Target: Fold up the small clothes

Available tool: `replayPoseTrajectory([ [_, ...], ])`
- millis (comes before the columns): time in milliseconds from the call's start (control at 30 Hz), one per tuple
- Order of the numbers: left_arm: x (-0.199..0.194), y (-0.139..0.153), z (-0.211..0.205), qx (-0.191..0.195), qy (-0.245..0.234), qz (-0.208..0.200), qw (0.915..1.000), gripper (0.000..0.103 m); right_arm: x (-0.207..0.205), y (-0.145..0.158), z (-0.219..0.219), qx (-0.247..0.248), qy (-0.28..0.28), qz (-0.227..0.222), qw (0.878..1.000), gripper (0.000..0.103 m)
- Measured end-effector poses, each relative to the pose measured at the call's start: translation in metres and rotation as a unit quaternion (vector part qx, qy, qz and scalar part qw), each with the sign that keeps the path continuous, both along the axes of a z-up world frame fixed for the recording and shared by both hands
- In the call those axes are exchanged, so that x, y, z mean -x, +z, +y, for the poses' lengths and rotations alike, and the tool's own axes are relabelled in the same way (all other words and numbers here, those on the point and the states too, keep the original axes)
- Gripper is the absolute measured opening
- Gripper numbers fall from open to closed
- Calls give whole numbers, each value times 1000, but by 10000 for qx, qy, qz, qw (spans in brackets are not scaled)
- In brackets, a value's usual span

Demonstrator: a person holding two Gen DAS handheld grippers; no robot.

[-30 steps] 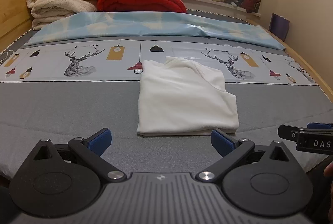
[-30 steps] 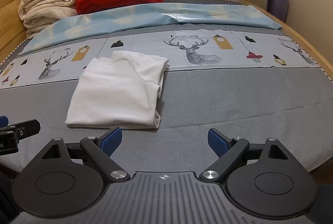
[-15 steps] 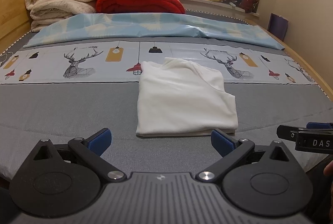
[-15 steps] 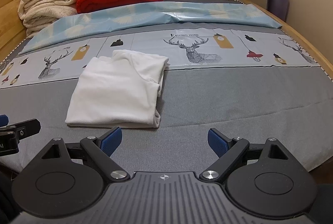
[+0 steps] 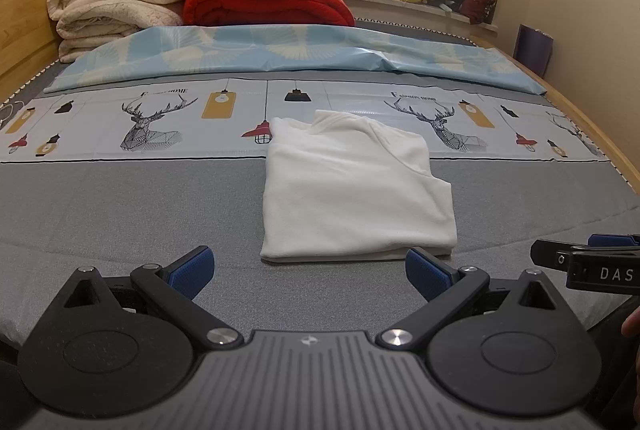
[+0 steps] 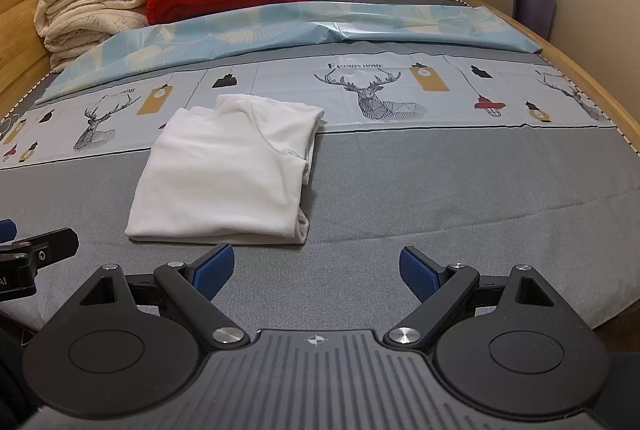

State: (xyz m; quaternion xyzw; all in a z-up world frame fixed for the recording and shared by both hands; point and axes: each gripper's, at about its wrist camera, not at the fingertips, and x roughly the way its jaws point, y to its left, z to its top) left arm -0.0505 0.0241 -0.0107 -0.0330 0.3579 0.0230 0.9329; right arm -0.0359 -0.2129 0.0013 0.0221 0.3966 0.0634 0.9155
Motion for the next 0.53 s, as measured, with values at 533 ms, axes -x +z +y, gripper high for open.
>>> replayPoseTrajectory([
  [533,-1,-1,0,4,-6,13,10000,102,1,-1,0,-5,-5,12,10000,90],
])
